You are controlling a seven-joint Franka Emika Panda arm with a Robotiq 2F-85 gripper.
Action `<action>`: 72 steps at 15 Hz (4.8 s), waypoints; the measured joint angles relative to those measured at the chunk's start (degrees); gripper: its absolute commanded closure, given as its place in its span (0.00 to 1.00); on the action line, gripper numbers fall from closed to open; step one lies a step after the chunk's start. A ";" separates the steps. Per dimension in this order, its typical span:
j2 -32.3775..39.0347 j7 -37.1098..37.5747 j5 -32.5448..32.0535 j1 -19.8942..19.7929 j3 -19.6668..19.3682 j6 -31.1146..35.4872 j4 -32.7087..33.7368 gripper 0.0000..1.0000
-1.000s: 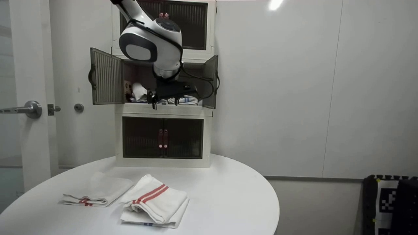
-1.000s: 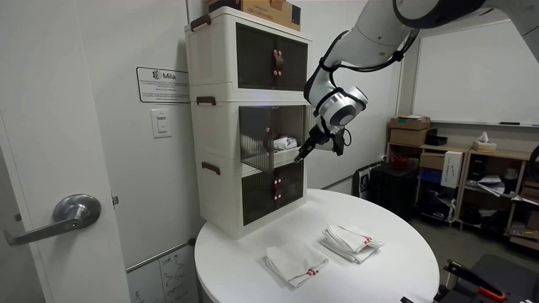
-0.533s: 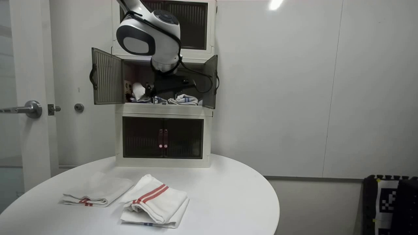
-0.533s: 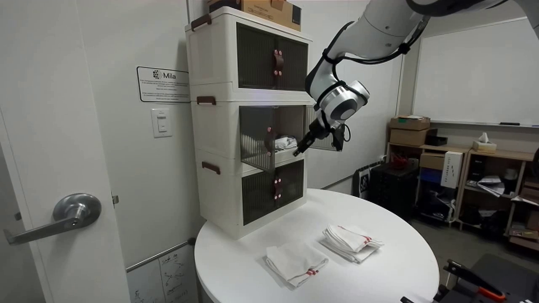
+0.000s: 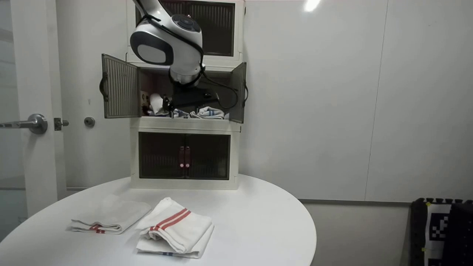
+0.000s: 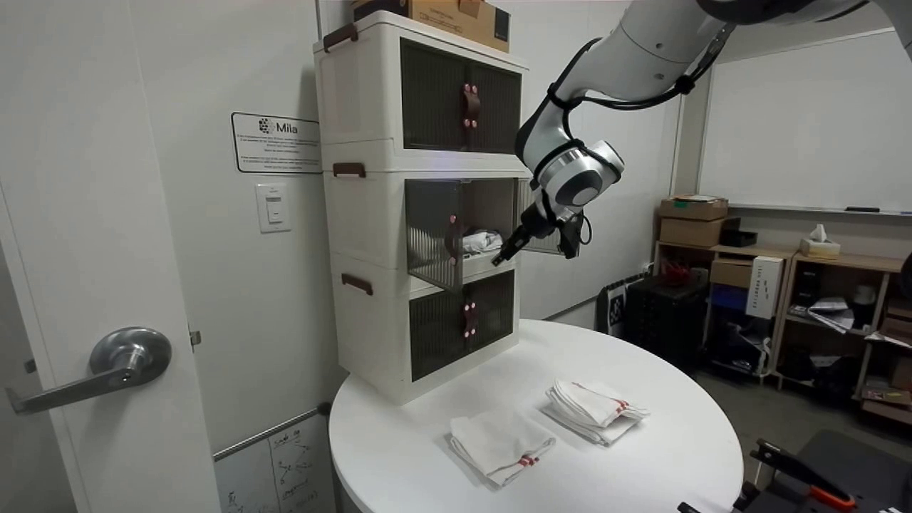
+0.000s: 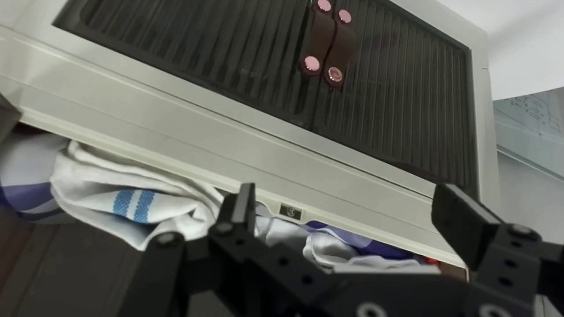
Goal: Remove the towel from the cabinet and put it on the table
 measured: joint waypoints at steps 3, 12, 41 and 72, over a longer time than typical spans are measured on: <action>0.02 -1.29 2.58 -0.11 0.10 -0.78 0.35 0.00; 2.27 -2.45 2.75 -12.93 12.93 -4.82 6.22 0.00; 10.65 0.64 -0.86 -10.28 22.91 5.85 21.53 0.98; -36.29 64.08 -63.19 -18.03 16.74 -18.16 -23.73 0.98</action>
